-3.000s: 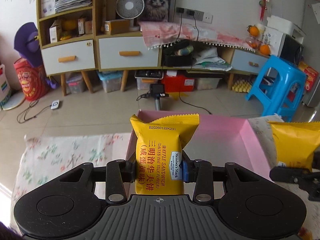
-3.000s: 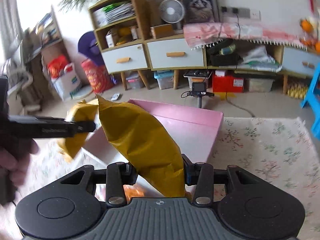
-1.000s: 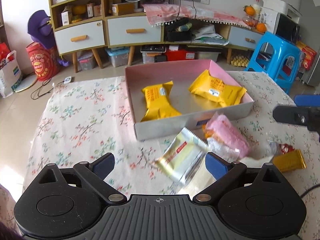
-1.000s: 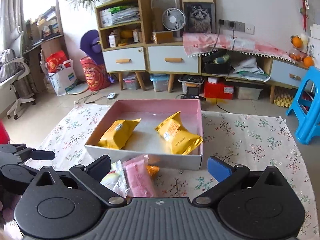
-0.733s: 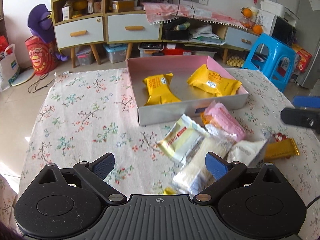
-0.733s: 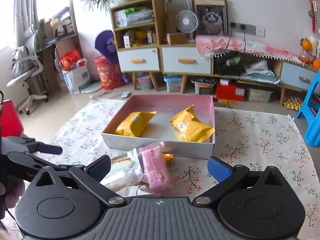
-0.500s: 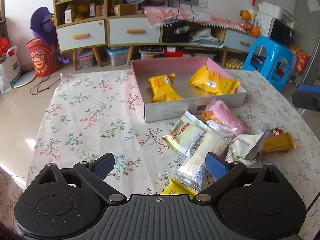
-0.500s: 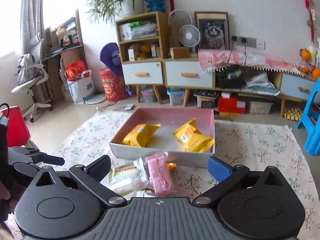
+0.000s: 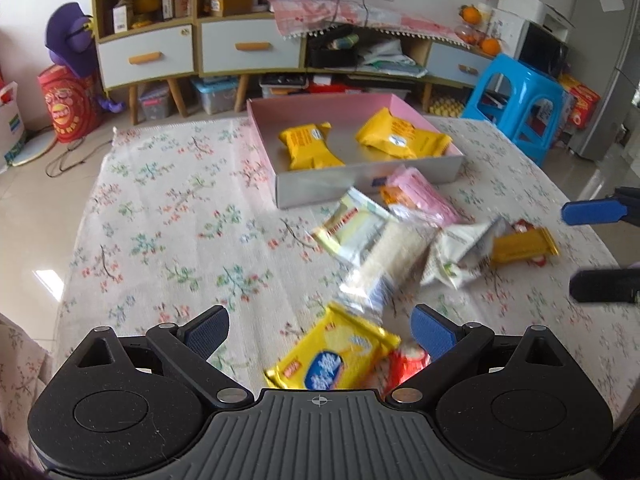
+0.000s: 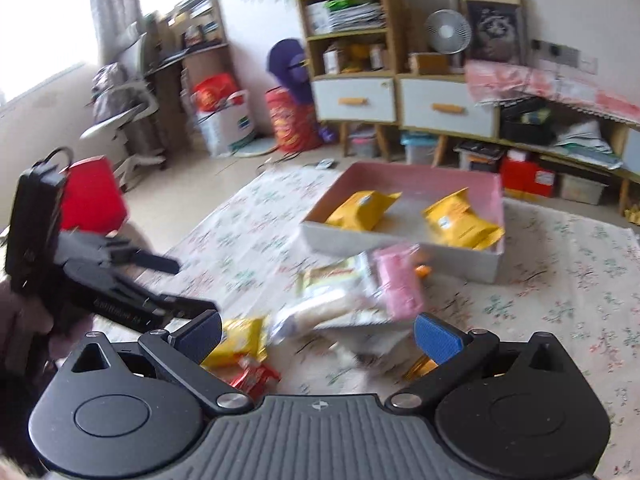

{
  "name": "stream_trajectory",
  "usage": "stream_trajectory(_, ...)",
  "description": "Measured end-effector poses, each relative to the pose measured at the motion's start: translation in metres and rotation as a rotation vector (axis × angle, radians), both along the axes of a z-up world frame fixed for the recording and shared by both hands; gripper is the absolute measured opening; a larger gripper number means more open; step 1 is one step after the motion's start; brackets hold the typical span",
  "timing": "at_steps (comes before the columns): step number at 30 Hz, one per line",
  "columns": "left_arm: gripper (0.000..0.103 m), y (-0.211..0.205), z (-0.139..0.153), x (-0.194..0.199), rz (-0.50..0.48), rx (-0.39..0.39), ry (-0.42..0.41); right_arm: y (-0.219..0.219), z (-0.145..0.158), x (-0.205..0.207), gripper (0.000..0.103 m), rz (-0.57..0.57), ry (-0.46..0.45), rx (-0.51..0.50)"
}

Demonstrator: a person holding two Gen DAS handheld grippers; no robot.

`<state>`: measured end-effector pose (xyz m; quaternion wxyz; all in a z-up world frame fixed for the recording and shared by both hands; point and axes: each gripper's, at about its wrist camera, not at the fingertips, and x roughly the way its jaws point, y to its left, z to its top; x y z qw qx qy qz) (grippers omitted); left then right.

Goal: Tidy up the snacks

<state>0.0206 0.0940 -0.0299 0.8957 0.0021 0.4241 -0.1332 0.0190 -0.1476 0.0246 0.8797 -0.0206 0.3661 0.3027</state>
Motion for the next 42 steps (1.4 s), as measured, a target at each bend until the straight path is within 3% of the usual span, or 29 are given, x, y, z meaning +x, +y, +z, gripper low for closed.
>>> stream_trajectory(11, 0.099, 0.007, -0.031, -0.010, -0.091, 0.043, 0.024, 0.033, -0.029, -0.033, 0.093, 0.163, 0.094, -0.049)
stream_trajectory(20, 0.097, 0.015, -0.060, -0.009, -0.168, 0.050, -0.007, 0.058, -0.060, -0.040, 0.092, 0.177, 0.229, -0.031)
stream_trajectory(25, 0.096, 0.016, -0.067, -0.003, -0.201, 0.023, -0.031, 0.067, -0.074, -0.039, 0.085, 0.156, 0.287, -0.033)
stream_trajectory(32, 0.086, 0.014, -0.072, 0.003, -0.234, 0.004, -0.064, 0.068, -0.084, -0.043, 0.072, 0.171, 0.319, -0.022)
stream_trajectory(38, 0.063, 0.010, -0.071, 0.007, -0.224, 0.031, -0.074, 0.070, -0.082, -0.047, 0.042, 0.208, 0.307, -0.039)
stream_trajectory(42, 0.052, 0.013, -0.069, 0.010, -0.185, 0.034, -0.067, 0.068, -0.081, -0.048, 0.042, 0.201, 0.291, -0.046)
